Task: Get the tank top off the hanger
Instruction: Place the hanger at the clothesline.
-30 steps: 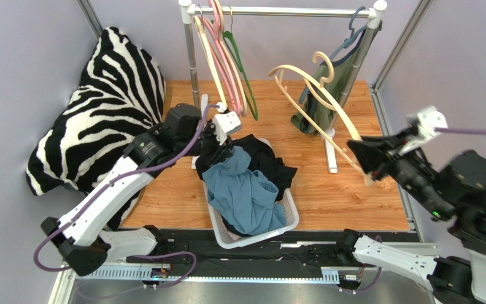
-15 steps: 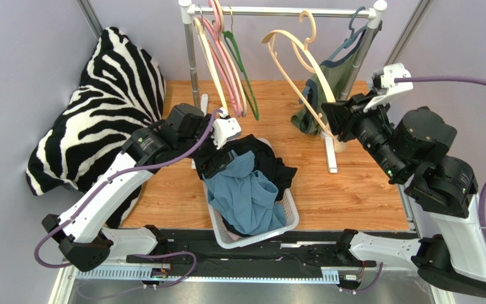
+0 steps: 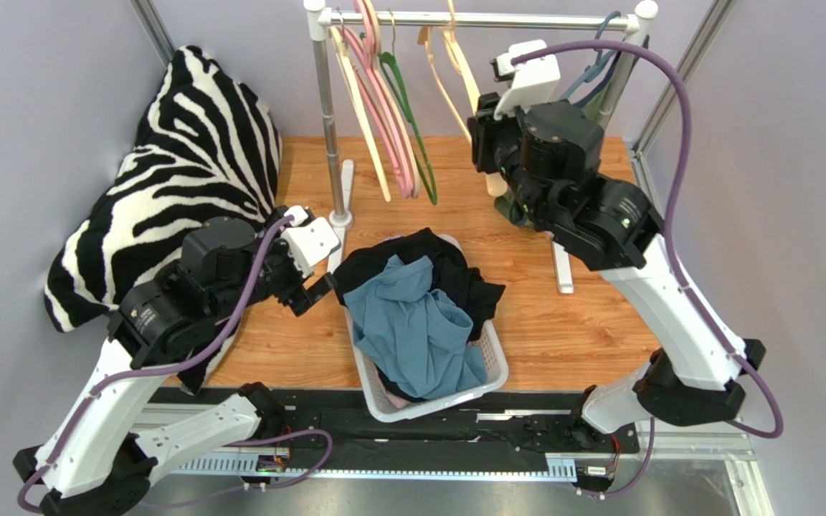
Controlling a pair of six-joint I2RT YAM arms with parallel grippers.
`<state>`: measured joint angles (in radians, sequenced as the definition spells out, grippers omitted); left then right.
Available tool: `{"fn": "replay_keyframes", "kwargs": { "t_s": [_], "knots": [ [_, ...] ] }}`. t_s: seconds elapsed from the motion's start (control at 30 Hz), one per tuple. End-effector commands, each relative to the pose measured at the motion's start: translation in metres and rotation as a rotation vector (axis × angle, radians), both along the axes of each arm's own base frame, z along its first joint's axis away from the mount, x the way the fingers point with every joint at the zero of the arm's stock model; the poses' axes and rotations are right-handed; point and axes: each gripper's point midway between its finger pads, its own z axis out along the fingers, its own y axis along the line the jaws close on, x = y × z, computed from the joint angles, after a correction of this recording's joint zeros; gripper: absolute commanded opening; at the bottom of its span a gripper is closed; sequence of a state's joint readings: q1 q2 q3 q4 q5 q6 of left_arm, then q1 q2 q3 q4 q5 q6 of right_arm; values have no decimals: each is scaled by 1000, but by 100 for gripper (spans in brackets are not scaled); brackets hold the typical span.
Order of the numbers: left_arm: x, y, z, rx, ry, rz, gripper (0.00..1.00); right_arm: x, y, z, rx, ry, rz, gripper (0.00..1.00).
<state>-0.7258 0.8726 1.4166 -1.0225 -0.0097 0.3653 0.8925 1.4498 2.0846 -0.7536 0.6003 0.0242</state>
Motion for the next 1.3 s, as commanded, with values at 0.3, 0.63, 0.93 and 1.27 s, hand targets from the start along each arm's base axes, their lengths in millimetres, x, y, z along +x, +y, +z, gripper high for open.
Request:
{"fn": "replay_keyframes", "kwargs": {
  "t_s": [0.3,0.63,0.93,1.27],
  "knots": [
    [31,15,-46,66,-27,157,81,31,16,25,161,-76,-10,0],
    [46,1,-34,12,-22,171,80,59,32,-30,172,34,12,0],
    [51,-6,-24,-1,-22,165,80,55,37,-52,177,76,41,0],
    [57,-21,-9,-47,6,153,79,46,63,-94,167,217,143,32]
  ]
}}
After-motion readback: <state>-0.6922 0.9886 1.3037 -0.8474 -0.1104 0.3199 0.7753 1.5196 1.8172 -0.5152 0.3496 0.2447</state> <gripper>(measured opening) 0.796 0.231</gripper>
